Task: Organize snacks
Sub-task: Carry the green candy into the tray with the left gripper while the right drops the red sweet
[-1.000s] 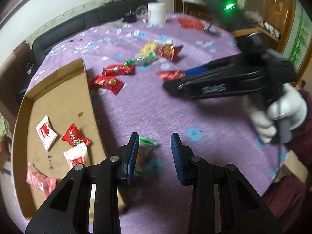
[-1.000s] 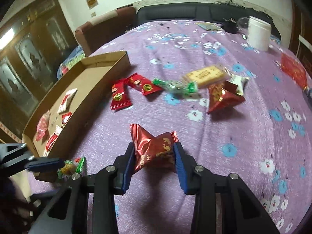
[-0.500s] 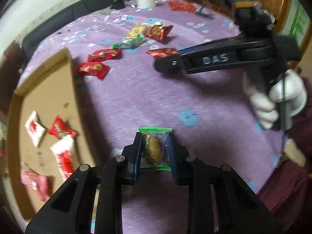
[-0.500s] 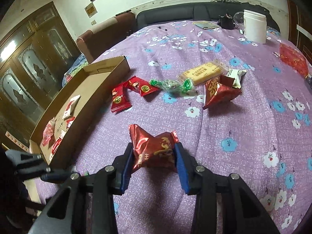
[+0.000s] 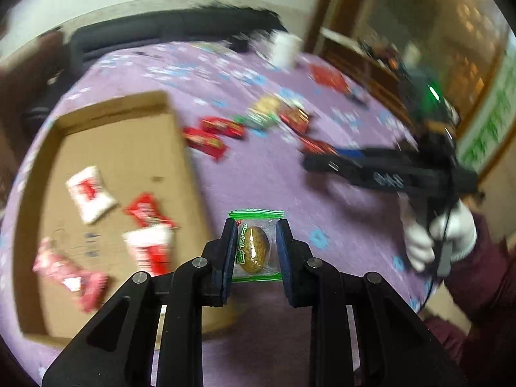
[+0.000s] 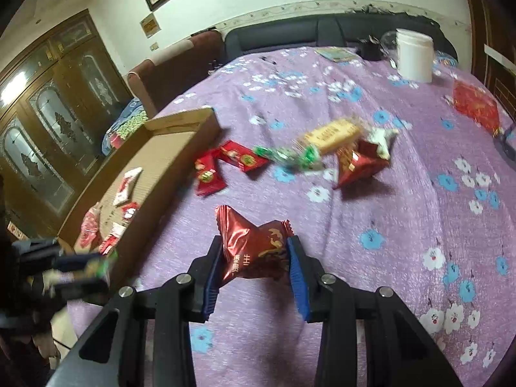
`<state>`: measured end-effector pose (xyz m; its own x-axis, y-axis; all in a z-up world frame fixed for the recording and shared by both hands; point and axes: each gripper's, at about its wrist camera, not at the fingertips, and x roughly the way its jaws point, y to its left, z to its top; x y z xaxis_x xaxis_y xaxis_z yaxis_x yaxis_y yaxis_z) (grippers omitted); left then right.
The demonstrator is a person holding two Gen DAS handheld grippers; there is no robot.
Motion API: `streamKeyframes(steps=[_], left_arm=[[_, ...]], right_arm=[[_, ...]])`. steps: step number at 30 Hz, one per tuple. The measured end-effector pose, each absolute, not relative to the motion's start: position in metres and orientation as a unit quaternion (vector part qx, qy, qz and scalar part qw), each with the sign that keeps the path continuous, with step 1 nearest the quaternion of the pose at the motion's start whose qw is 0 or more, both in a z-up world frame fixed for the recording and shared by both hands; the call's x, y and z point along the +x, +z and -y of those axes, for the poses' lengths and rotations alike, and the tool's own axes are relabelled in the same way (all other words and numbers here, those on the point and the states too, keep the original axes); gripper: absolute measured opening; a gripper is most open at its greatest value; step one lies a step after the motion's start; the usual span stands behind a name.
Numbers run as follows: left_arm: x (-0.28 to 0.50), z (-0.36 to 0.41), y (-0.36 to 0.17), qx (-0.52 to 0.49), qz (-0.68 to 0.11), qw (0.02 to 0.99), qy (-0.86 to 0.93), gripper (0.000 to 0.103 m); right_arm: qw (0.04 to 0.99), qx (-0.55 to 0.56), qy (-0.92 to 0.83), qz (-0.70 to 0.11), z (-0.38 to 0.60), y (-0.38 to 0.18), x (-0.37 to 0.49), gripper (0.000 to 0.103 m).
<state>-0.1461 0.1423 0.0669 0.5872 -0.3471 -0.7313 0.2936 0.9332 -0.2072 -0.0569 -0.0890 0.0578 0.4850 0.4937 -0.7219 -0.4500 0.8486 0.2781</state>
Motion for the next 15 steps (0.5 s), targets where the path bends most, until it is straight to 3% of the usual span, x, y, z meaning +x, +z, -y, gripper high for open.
streamKeyframes(steps=[7, 15], left_arm=[[-0.152, -0.222, 0.066, -0.113, -0.393, 0.908, -0.092, 0.024], [-0.154, -0.260, 0.055, -0.139, -0.395, 0.907, -0.046, 0.024]], right_arm=[[0.855, 0.002, 0.311, -0.414, 0.046, 0.075, -0.068, 0.041], [0.841, -0.033, 0.348, -0.414, -0.016, 0.079, -0.071, 0.041]])
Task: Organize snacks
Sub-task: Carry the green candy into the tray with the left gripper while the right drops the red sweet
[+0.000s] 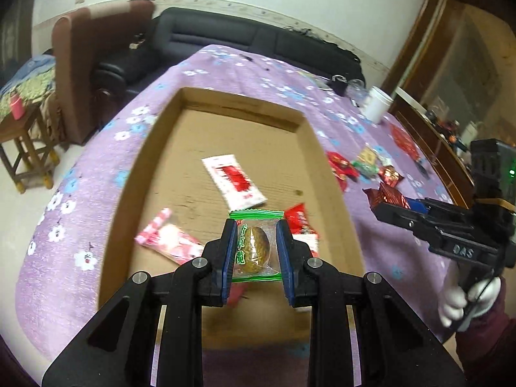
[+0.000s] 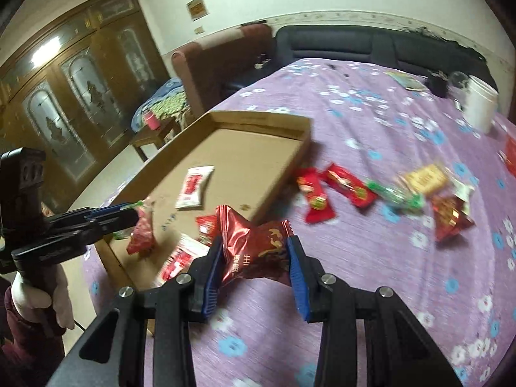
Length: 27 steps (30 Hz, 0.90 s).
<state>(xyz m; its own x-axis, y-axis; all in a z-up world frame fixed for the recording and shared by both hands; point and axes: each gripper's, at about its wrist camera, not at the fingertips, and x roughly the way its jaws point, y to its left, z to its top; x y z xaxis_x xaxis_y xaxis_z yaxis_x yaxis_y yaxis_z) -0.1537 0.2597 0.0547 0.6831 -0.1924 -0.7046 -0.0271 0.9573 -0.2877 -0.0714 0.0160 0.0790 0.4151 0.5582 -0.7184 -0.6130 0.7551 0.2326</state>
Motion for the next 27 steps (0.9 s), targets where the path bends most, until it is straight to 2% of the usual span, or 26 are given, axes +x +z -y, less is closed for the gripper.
streamKeyframes(steps=[5, 7, 9, 12, 19, 24, 27], left_arm=[[-0.146, -0.281, 0.048, -0.180, -0.397, 0.900, -0.018, 0.025], [-0.149, -0.289, 0.049, -0.197, -0.393, 0.898, -0.019, 0.035], [-0.153, -0.294, 0.050, -0.212, -0.390, 0.896, -0.020, 0.051], [-0.161, -0.299, 0.053, -0.223, -0.384, 0.896, -0.021, 0.051], [-0.169, -0.304, 0.056, -0.238, -0.379, 0.894, -0.024, 0.051], [-0.172, -0.298, 0.057, -0.237, -0.379, 0.894, -0.026, 0.051], [-0.175, -0.291, 0.059, -0.233, -0.380, 0.895, -0.026, 0.051]], right_arm=[[0.832, -0.058, 0.357, -0.421, -0.053, 0.072, -0.068, 0.042], [0.835, -0.068, 0.355, -0.415, -0.066, 0.071, -0.066, 0.042], [0.831, -0.070, 0.361, -0.416, -0.078, 0.072, -0.064, 0.042], [0.828, -0.078, 0.365, -0.419, -0.094, 0.070, -0.062, 0.042], [0.839, -0.092, 0.351, -0.404, -0.107, 0.068, -0.064, 0.054], [0.863, -0.116, 0.326, -0.368, -0.098, 0.082, -0.074, 0.056], [0.880, -0.121, 0.304, -0.344, -0.086, 0.092, -0.079, 0.064]])
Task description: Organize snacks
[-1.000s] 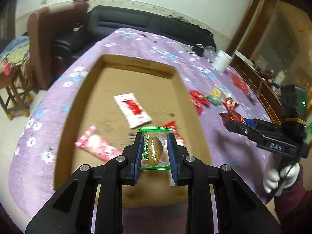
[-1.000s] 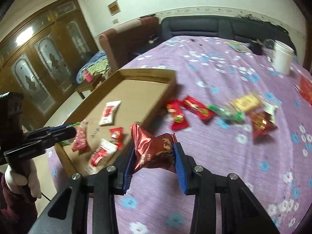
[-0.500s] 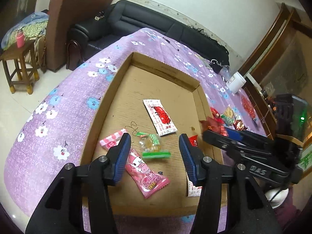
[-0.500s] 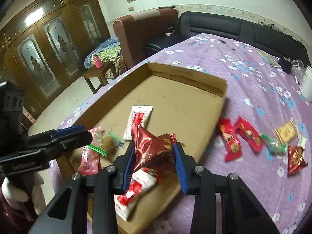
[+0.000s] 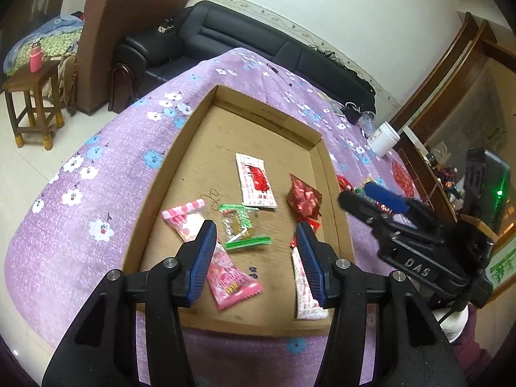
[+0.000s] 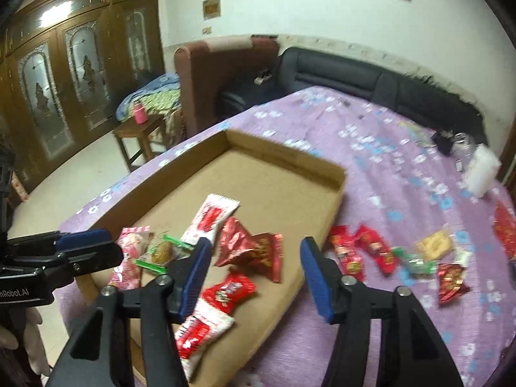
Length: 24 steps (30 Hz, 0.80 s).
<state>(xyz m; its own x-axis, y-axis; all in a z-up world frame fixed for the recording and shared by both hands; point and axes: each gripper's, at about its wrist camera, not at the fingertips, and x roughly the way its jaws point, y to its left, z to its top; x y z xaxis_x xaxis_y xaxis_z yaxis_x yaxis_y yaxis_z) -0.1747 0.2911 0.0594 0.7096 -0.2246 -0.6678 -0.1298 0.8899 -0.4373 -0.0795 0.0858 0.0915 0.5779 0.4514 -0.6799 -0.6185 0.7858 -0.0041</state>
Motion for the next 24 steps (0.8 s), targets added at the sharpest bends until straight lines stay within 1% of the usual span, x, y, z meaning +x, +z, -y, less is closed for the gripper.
streamKeyframes(steps=[10, 14, 16, 24], left_arm=[[-0.176, -0.248, 0.069, -0.200, -0.388, 0.899, -0.037, 0.051], [-0.173, -0.226, 0.074, -0.177, -0.392, 0.902, -0.044, 0.051], [-0.170, -0.216, 0.075, -0.169, -0.395, 0.902, -0.048, 0.051], [-0.158, -0.175, 0.074, -0.137, -0.410, 0.899, -0.071, 0.051]], right_arm=[[0.915, -0.153, 0.227, -0.298, -0.042, 0.101, -0.093, 0.065], [0.925, -0.154, 0.204, -0.281, -0.022, 0.108, -0.098, 0.072], [0.929, -0.153, 0.195, -0.276, -0.014, 0.109, -0.100, 0.072], [0.929, -0.120, 0.179, -0.300, 0.030, 0.101, -0.086, 0.072]])
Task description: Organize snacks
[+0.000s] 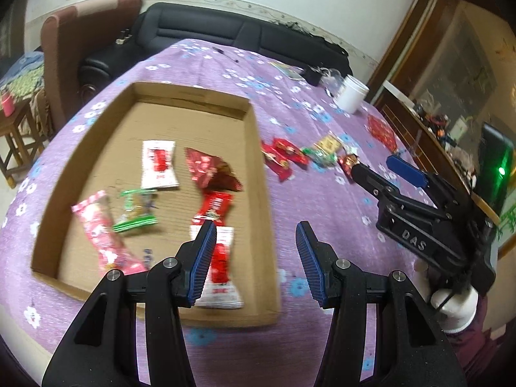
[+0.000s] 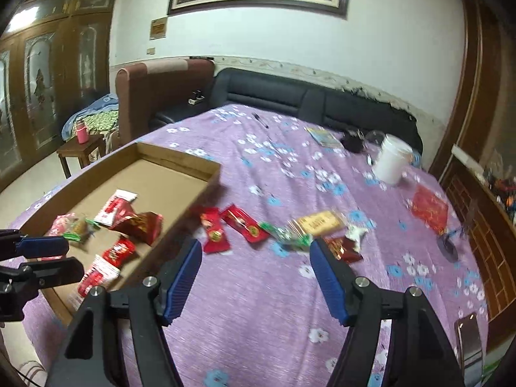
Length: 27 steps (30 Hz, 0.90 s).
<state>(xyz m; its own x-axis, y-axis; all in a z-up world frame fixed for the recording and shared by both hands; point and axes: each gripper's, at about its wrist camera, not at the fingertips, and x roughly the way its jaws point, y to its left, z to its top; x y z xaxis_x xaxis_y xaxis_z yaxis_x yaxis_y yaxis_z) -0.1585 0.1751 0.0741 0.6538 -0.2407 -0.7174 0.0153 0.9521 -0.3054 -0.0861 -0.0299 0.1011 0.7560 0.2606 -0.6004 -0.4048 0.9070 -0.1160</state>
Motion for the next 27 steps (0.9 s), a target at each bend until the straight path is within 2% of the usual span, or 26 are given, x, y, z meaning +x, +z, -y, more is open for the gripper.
streamKeyframes(steps=[9, 14, 16, 23, 27], left_arm=[[-0.149, -0.140, 0.065, -0.104, -0.422, 0.894, -0.113, 0.051], [-0.149, -0.129, 0.061, -0.080, -0.423, 0.893, -0.131, 0.051], [-0.148, -0.130, 0.060, -0.077, -0.422, 0.893, -0.135, 0.051], [-0.146, -0.141, 0.053, -0.095, -0.427, 0.890, -0.132, 0.051], [-0.147, -0.148, 0.054, -0.103, -0.426, 0.890, -0.123, 0.051]], right_arm=[[0.900, 0.015, 0.162, -0.404, 0.114, 0.069, -0.024, 0.072], [0.887, 0.089, 0.146, -0.430, 0.149, 0.054, 0.011, 0.072], [0.881, 0.107, 0.153, -0.434, 0.153, 0.052, 0.022, 0.069], [0.887, 0.094, 0.142, -0.430, 0.123, 0.060, 0.065, 0.068], [0.880, 0.067, 0.123, -0.455, 0.094, 0.047, 0.095, 0.067]])
